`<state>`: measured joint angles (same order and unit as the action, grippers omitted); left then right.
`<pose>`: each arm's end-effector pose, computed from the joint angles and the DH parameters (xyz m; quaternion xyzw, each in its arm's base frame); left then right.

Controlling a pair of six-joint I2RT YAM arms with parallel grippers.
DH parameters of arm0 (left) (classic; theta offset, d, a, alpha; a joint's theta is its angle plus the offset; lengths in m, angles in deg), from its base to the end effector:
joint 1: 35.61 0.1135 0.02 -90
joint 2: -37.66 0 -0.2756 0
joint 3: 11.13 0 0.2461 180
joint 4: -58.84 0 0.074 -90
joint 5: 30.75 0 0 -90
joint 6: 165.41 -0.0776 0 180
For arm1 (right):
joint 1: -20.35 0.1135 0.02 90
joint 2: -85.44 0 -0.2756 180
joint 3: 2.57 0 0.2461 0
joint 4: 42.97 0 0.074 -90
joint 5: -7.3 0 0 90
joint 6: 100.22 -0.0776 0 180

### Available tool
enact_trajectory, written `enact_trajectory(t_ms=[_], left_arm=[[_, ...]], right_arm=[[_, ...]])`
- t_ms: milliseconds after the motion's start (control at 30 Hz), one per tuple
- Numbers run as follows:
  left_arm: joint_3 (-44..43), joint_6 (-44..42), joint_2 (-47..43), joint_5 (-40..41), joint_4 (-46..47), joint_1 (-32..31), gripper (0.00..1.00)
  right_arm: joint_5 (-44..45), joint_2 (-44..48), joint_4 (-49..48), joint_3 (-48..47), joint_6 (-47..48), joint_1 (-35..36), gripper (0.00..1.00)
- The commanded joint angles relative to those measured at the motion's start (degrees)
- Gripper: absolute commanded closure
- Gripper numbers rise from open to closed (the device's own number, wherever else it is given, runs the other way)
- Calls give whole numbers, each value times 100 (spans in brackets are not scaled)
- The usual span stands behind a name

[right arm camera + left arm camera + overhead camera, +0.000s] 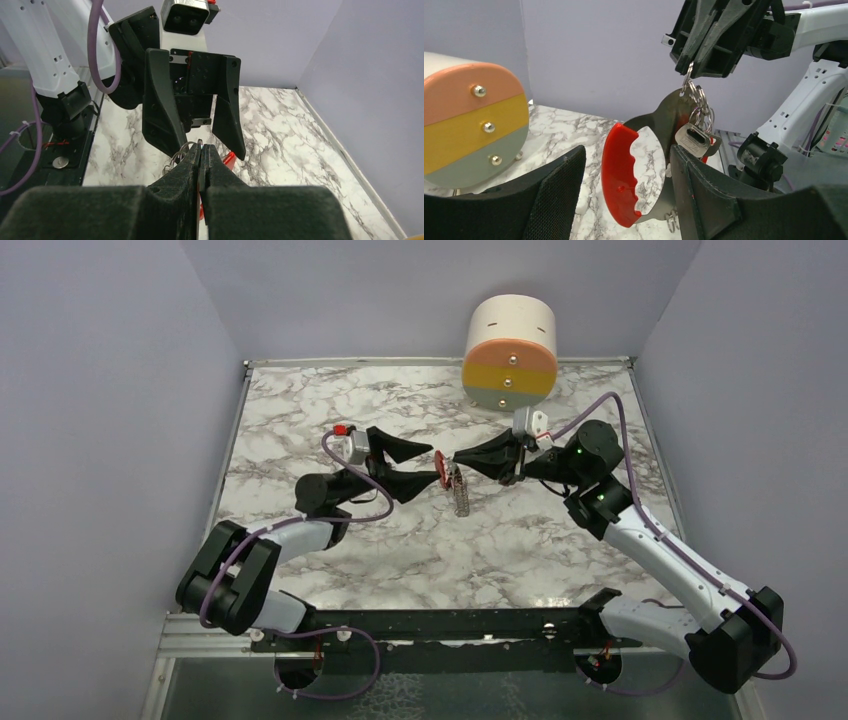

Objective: Remove the keys from the keyring

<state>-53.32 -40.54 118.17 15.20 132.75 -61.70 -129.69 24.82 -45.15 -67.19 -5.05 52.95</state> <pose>0.2216 -0.1686 0.3083 0.3001 0.4481 -0.5660 0.6236 0.1855 0.1860 0.3845 -0.4790 0.4836 0.4205 0.5999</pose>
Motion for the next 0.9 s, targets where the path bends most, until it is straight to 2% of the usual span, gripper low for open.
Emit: enact_trajectory(t_ms=[0,267,500,667,733,867], left_arm=[[39,-272,-203,-243,1291,-64,35],[66,-547,-315,-323,1296,-224,35],[197,-1000,-421,70,1295,-230,34],[85,-985,-363,-12,1291,-230,32],[76,-966,-413,-126,1296,-230,35],[270,-1072,-692,-190,1295,-231,50]], right_arm=[[-242,98,-295,13,-69,-8,98],[-452,119,-322,31,-112,-8,98],[-610,137,-331,34,-124,-8,98],[-668,168,-332,44,-122,-8,98],[-628,189,-351,67,-109,-8,98],[-559,184,-399,104,-102,-8,98]])
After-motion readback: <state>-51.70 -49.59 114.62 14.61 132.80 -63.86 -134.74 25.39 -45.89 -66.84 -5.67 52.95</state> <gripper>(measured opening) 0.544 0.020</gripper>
